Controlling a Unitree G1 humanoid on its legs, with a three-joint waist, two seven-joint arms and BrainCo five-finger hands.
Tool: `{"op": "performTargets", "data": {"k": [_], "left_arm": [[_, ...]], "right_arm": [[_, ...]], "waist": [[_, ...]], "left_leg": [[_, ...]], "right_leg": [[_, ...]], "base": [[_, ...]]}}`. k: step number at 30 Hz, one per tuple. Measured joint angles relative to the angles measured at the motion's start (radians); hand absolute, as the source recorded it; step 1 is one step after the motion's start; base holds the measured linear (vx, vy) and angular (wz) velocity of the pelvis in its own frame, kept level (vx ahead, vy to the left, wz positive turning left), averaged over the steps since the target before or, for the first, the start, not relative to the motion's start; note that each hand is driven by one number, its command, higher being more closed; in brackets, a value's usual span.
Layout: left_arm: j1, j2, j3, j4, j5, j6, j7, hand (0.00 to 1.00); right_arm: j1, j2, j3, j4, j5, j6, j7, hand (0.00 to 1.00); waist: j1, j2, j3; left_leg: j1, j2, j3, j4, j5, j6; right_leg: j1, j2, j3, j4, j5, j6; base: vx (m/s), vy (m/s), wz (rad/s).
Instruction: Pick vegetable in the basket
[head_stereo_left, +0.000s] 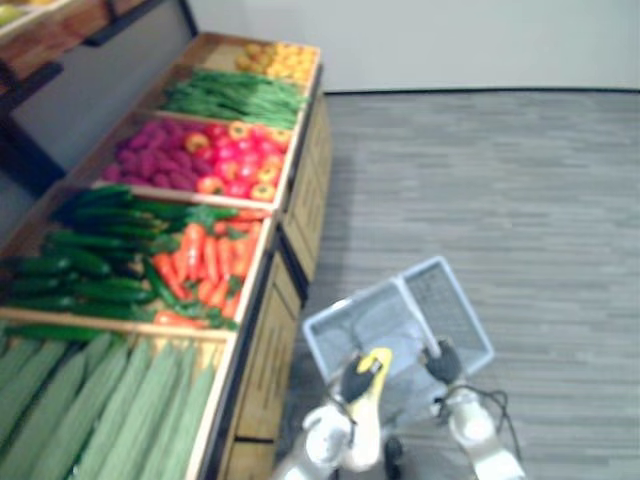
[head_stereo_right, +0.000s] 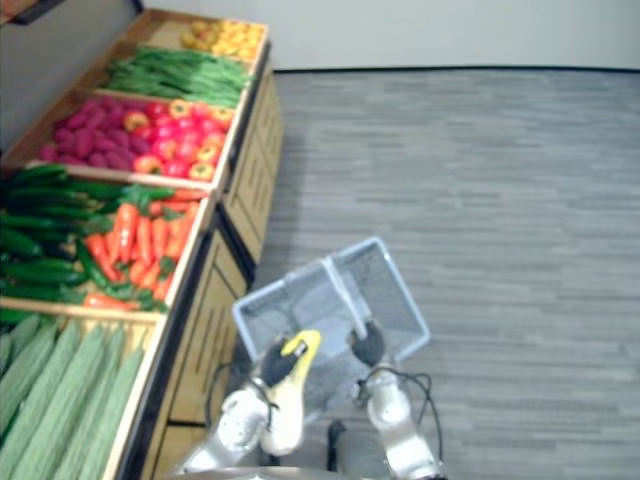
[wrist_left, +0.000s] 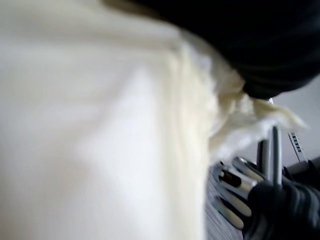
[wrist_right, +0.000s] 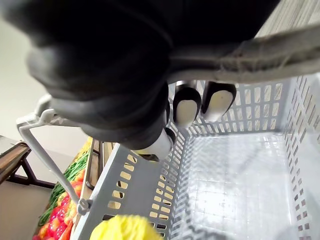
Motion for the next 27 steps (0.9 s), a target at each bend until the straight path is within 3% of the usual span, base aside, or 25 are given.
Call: {"op": "performTargets", "data": {"k": [1,3,4,7,8,9,10,12,13,14,15,16,18,20,24,26,27], "left_arm": [[-0.004,0.002,-0.009,0.0,0.0,0.0,0.0,1.0],[-0.013,0.003,-0.022,0.0,0.0,0.0,0.0,1.0],[-0.028,0.005,-0.045,0.003,0.0,0.0,0.0,1.0],[-0.055,0.014,-0.088,0.019,0.0,0.003,0.002,1.0],[-0.066,0.018,-0.099,0.029,-0.001,0.009,0.009,1.0],[-0.071,0.021,-0.098,0.03,0.0,0.009,0.014,0.0],[-0.085,0.025,-0.098,0.03,0.0,0.009,0.027,0.0],[-0.108,0.026,-0.094,0.034,0.0,0.008,0.049,0.0],[-0.127,0.025,-0.093,0.054,0.002,0.006,0.061,0.0],[-0.135,0.026,-0.089,0.068,0.003,0.007,0.063,0.0],[-0.149,0.029,-0.079,0.096,0.017,0.011,0.069,0.0],[-0.18,0.002,-0.054,0.168,0.039,0.028,0.074,0.0],[-0.223,0.004,-0.046,0.234,0.091,0.052,0.073,0.0],[-0.254,0.006,-0.037,0.274,0.135,0.071,0.072,0.0],[-0.226,-0.006,-0.002,0.262,0.162,0.072,0.062,0.0],[-0.193,-0.013,0.035,0.267,0.177,0.072,0.088,0.0],[-0.186,-0.014,0.056,0.266,0.177,0.073,0.095,0.0]], "right_arm": [[-0.001,0.001,0.026,-0.006,0.0,-0.001,0.0,1.0],[0.003,0.002,0.063,-0.015,-0.002,-0.005,0.003,1.0],[0.006,0.005,0.067,-0.019,-0.004,-0.006,0.013,1.0],[0.009,0.015,0.091,-0.019,-0.004,-0.005,0.027,1.0],[0.011,0.022,0.099,-0.02,-0.003,-0.005,0.028,1.0],[0.01,0.026,0.1,-0.022,-0.002,-0.005,0.029,1.0],[0.011,0.029,0.101,-0.041,0.005,-0.006,0.032,1.0],[0.011,0.029,0.1,-0.07,0.013,-0.006,0.036,1.0],[0.013,0.027,0.1,-0.08,0.022,-0.006,0.042,1.0],[0.015,0.027,0.101,-0.083,0.035,-0.006,0.045,1.0],[0.034,0.029,0.114,-0.096,0.052,-0.006,0.055,1.0],[0.044,0.007,0.135,-0.1,0.059,-0.006,0.066,1.0],[0.077,-0.005,0.153,-0.145,0.088,-0.007,0.085,1.0],[0.097,-0.007,0.154,-0.199,0.098,-0.007,0.096,1.0],[0.118,-0.022,0.142,-0.261,0.173,-0.02,0.133,1.0],[0.115,-0.025,0.157,-0.26,0.206,-0.023,0.151,1.0],[0.113,-0.04,0.173,-0.257,0.208,-0.023,0.153,1.0]], "waist": [[0.011,-0.002,-0.001],[0.004,-0.033,-0.01],[-0.009,-0.05,-0.006],[-0.023,-0.056,-0.001],[-0.04,-0.064,-0.002],[-0.043,-0.065,-0.003],[-0.045,-0.065,-0.004],[-0.045,-0.065,-0.004],[-0.045,-0.068,-0.006],[-0.045,-0.074,-0.009],[-0.043,-0.101,-0.02],[-0.048,-0.061,-0.017],[-0.05,-0.042,-0.017],[-0.077,-0.046,-0.014],[-0.071,-0.058,-0.009],[-0.067,-0.05,-0.006],[-0.063,-0.035,-0.004]], "left_leg": [[0.027,0.0,0.032,-0.016,0.031,0.009],[0.074,-0.04,0.077,-0.06,0.015,0.039],[0.13,-0.07,0.091,-0.113,0.014,0.06],[0.245,-0.079,0.131,-0.133,0.001,0.112],[0.286,-0.077,0.13,-0.135,-0.004,0.114],[0.298,-0.073,0.13,-0.135,-0.004,0.114],[0.308,-0.06,0.13,-0.135,-0.004,0.114],[0.309,-0.04,0.13,-0.135,-0.015,0.096],[0.318,-0.032,0.134,-0.133,-0.032,0.068],[0.326,-0.032,0.143,-0.132,-0.042,0.053],[0.346,-0.047,0.16,-0.126,-0.072,0.019],[0.355,-0.007,0.164,-0.105,-0.104,-0.004],[0.356,0.036,0.184,-0.094,-0.109,-0.01],[0.366,0.054,0.183,-0.102,-0.099,-0.014],[0.391,0.06,0.186,-0.086,-0.081,-0.016],[0.351,0.079,0.188,0.001,-0.082,-0.016],[0.308,0.112,0.185,0.083,-0.089,-0.003]], "right_leg": [[0.016,0.001,0.04,-0.009,-0.008,0.015],[0.02,-0.04,0.071,0.026,-0.048,0.055],[-0.007,-0.059,0.055,0.138,-0.069,0.092],[-0.142,-0.127,-0.081,0.533,-0.053,0.166],[-0.164,-0.169,-0.145,0.611,-0.081,0.122],[-0.177,-0.185,-0.172,0.621,-0.092,0.105],[-0.205,-0.204,-0.212,0.592,-0.104,0.086],[-0.237,-0.218,-0.25,0.452,-0.101,0.089],[-0.239,-0.221,-0.262,0.306,-0.066,0.101],[-0.231,-0.222,-0.264,0.216,-0.006,0.09],[-0.214,-0.232,-0.262,0.058,0.197,0.049],[-0.196,-0.191,-0.257,0.053,0.182,0.077],[-0.184,-0.142,-0.257,0.024,0.178,0.071],[-0.183,-0.12,-0.267,0.028,0.172,0.063],[-0.148,-0.113,-0.273,0.012,0.144,0.068],[-0.11,-0.098,-0.299,-0.078,0.129,0.071],[-0.082,-0.085,-0.321,-0.105,0.126,0.066]], "base": [[0.37,0.303,-0.91],[0.39,0.293,-0.57],[0.26,0.154,-0.23],[0.32,0.143,-0.22],[0.42,0.108,0.07],[0.34,0.026,0.12],[0.32,-0.031,0.12],[0.32,-0.078,0.1],[0.26,-0.111,0.02],[0.35,-0.166,-0.09],[0.39,-0.203,-0.3],[0.45,-0.248,-0.35],[0.37,-0.229,-0.41],[0.2,-0.106,-0.16],[0.09,-0.043,-0.11],[0.04,-0.061,-0.06],[0.17,-0.01,0.09]]}}
